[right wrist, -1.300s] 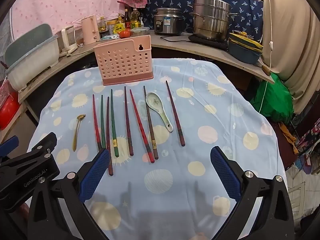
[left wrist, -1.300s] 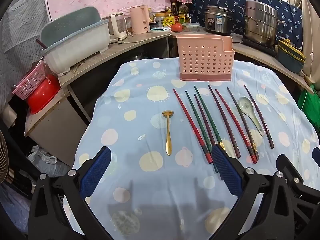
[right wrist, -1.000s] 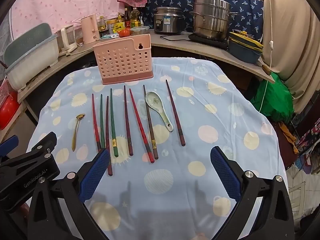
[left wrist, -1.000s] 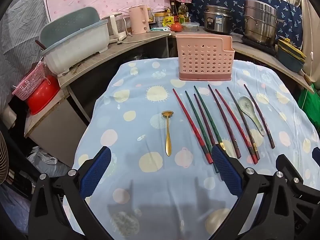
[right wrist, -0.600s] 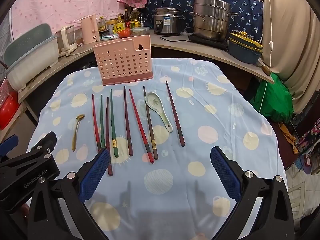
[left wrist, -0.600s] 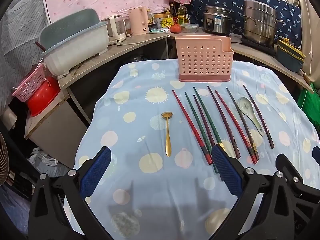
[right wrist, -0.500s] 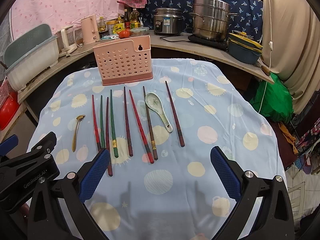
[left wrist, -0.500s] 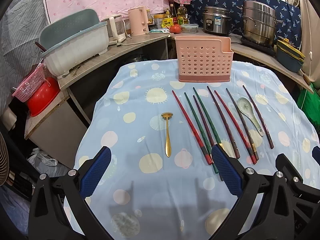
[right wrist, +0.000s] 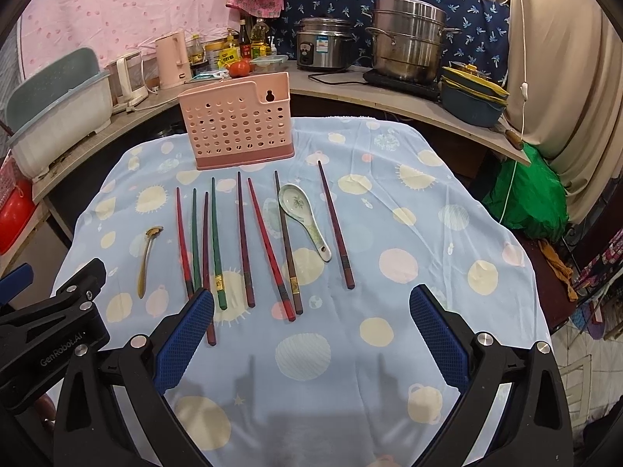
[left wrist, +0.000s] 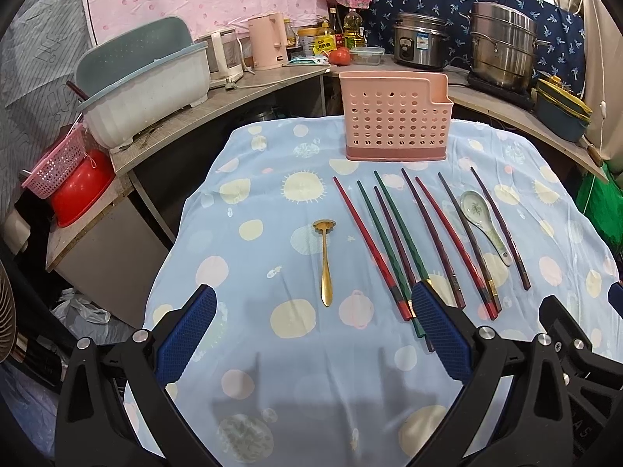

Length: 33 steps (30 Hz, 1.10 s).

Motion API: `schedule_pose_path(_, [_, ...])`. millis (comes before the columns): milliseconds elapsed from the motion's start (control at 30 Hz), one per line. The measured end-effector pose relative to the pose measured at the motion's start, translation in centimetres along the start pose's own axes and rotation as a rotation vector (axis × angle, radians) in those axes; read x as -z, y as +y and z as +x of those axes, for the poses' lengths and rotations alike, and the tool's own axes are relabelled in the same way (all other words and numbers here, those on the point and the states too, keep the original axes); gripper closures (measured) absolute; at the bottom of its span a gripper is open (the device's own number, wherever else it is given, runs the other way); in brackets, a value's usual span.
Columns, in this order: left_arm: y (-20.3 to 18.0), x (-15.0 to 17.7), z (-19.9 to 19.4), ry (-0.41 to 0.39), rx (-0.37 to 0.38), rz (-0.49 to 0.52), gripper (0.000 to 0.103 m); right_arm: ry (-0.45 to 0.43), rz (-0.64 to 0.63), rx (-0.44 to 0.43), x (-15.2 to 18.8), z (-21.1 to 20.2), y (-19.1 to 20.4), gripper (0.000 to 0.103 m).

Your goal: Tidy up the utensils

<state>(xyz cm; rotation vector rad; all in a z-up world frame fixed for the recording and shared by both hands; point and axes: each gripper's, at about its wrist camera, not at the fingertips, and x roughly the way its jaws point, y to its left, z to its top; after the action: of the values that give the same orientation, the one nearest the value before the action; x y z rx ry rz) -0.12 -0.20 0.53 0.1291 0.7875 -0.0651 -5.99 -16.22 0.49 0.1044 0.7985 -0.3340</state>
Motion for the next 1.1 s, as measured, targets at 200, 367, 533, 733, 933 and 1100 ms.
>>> schedule_pose_path(200, [0.00, 0.00, 0.06, 0.002, 0.000, -0.001, 0.007, 0.001, -0.001, -0.001, 0.12, 0.20, 0.22, 0.007])
schedule_pose_path(367, [0.01, 0.01, 0.06, 0.002, 0.002, -0.001, 0.007, 0.003, -0.001, -0.001, 0.15, 0.23, 0.23, 0.007])
schedule_pose_path(533, [0.00, 0.01, 0.06, 0.001, 0.000, -0.001, 0.007, 0.002, 0.001, -0.002, 0.43, 0.26, 0.24, 0.007])
schedule_pose_path(733, [-0.01, -0.01, 0.05, 0.001, 0.001, 0.001, 0.007, 0.003, 0.003, -0.001, 0.43, 0.25, 0.27, 0.007])
schedule_pose_path(933, [-0.04, 0.11, 0.07, 0.000, 0.001, 0.001, 0.007, 0.004, 0.001, -0.002, 0.30, 0.21, 0.16, 0.007])
schedule_pose_path(1100, [-0.05, 0.09, 0.08, 0.001, 0.001, 0.001, 0.007, 0.003, 0.003, -0.002, 0.37, 0.24, 0.19, 0.007])
